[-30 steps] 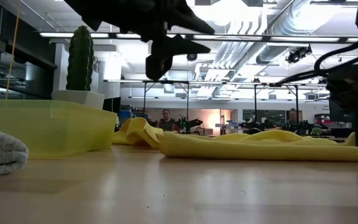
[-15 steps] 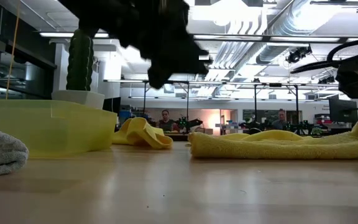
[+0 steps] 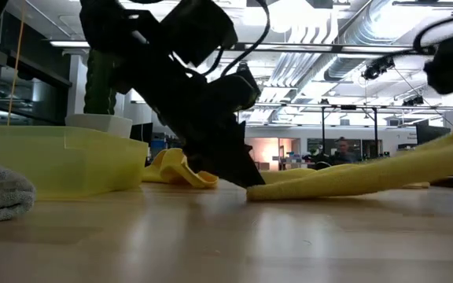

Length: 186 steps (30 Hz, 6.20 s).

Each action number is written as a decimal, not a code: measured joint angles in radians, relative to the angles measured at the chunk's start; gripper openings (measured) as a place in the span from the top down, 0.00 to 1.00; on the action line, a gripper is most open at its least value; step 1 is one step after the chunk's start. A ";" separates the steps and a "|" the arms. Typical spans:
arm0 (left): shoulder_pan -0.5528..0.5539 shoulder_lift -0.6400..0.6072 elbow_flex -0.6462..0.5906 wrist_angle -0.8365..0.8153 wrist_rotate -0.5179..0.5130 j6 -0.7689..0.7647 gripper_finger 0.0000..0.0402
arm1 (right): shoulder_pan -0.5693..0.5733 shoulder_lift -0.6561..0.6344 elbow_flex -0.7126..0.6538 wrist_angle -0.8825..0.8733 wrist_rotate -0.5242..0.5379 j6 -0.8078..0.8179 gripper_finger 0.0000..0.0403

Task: Fold microfiber towels
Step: Fold the bottom yellow microfiber towel, then put the bottom yellow microfiber towel into the yellow bin

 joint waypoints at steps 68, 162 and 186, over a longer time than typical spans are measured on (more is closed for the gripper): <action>0.023 -0.093 -0.003 -0.007 0.076 0.028 1.00 | -0.258 0.537 0.087 1.012 0.091 -0.531 0.49; -0.056 0.120 0.447 -0.397 -0.050 0.312 0.45 | -0.206 -0.011 0.061 0.124 0.064 -0.724 0.56; -0.060 0.247 0.511 -0.542 -0.131 0.408 0.93 | -0.191 -0.080 0.060 0.119 0.121 -0.787 0.56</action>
